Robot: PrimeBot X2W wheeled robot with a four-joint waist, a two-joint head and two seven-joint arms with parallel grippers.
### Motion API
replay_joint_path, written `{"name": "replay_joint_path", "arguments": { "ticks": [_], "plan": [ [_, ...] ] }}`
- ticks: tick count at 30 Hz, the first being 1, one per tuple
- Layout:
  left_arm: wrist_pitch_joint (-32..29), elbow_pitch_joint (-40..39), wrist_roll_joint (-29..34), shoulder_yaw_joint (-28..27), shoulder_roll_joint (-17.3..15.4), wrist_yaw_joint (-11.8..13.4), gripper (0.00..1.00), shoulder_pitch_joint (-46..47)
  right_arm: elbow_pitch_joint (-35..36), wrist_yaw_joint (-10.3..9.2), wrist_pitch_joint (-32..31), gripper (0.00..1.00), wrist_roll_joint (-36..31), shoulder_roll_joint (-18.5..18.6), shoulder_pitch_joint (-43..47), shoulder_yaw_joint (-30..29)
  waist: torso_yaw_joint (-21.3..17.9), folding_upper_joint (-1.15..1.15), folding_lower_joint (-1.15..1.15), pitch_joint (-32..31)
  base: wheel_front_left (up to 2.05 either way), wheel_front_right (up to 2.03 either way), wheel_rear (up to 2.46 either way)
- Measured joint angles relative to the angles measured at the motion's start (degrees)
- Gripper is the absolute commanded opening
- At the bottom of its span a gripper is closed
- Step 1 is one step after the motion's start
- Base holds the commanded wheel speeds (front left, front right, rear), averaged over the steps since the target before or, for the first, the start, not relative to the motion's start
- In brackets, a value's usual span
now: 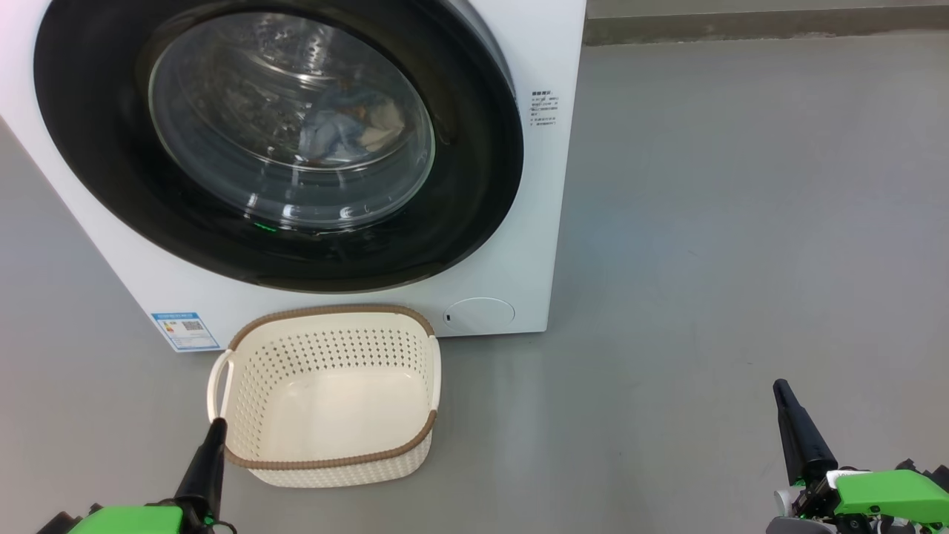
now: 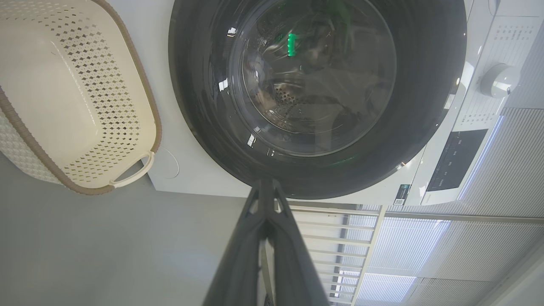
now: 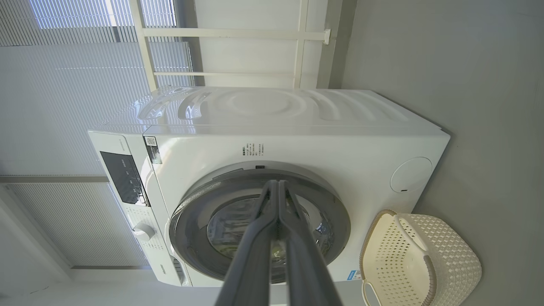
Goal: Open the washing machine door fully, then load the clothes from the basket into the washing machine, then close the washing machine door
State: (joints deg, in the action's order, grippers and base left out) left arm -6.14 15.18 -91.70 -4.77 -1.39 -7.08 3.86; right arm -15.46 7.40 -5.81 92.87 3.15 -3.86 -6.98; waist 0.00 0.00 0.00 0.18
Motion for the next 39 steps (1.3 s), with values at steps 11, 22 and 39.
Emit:
{"name": "replay_joint_path", "arguments": {
  "ticks": [11,22,39],
  "plan": [
    [0.0,0.0,0.0,0.0,0.0,0.0,0.00,0.0,0.0,0.00,0.0,0.00,0.0,-0.1,0.0,-0.4,0.0,0.00,0.00,0.0,0.00,0.00,0.00],
    [0.0,0.0,0.0,0.0,0.0,0.0,0.00,0.0,0.0,0.00,-0.2,0.00,0.0,-0.2,0.0,-0.6,0.0,0.00,0.00,0.0,0.00,0.00,0.00],
    [0.0,0.0,0.0,0.0,0.0,0.0,0.00,0.0,0.0,0.00,-0.2,0.00,0.0,-0.2,0.0,-0.8,0.0,0.00,0.00,0.0,0.00,0.00,0.00]
  ]
}}
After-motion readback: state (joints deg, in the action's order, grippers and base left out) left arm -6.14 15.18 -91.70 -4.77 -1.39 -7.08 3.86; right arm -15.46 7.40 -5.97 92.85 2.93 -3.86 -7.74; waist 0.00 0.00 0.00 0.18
